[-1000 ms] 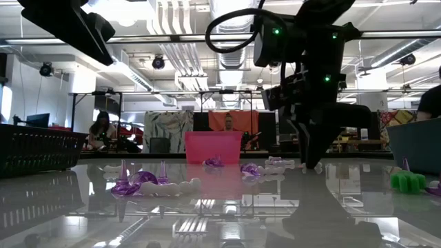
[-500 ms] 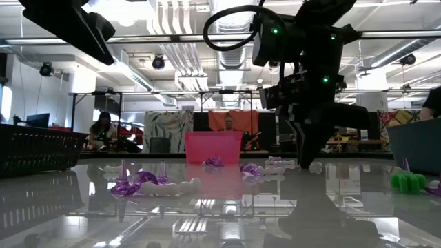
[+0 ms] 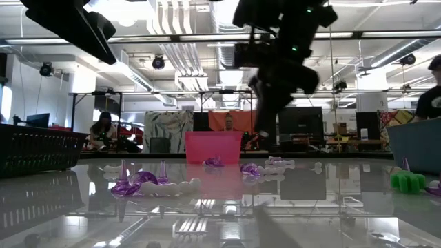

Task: Sort Halloween decoration
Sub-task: Put the bone toy into the red bin

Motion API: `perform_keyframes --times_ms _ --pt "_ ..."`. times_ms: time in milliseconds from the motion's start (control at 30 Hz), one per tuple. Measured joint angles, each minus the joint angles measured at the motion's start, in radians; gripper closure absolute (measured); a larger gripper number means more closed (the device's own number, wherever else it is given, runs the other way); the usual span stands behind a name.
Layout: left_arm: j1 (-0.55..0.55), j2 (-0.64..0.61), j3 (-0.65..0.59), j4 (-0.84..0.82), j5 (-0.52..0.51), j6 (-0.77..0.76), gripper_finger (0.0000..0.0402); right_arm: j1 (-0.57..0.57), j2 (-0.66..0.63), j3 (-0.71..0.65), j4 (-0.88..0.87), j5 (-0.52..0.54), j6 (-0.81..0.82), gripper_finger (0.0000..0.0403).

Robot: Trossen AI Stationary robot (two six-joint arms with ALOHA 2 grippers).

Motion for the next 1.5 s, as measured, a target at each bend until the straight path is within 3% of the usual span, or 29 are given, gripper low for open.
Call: perform_keyframes --times_ms 233,367,633,867,1167,1500 --pt "0.0 0.0 0.0 0.001 -0.001 0.0 0.0303 -0.105 0.0 0.038 0.247 -0.016 -0.077 0.0394" --pt "0.0 0.0 0.0 0.001 -0.001 0.0 0.0303 -0.198 0.003 0.025 0.432 -0.103 -0.094 0.0394" --pt "0.0 0.0 0.0 0.002 -0.002 0.0 0.0303 -0.388 0.069 0.012 0.665 -0.109 0.045 0.0394" --pt "0.0 0.0 0.0 0.003 -0.026 0.0 0.0303 -0.477 0.166 0.03 0.695 -0.112 0.14 0.0394" --pt "0.001 0.0 0.0 0.003 -0.027 0.0 0.0303 -0.491 0.188 0.033 0.69 -0.112 0.165 0.0389" --pt "0.001 0.0 0.0 0.016 -0.027 0.0 0.0303 -0.489 0.184 0.033 0.684 -0.112 0.186 0.0297"
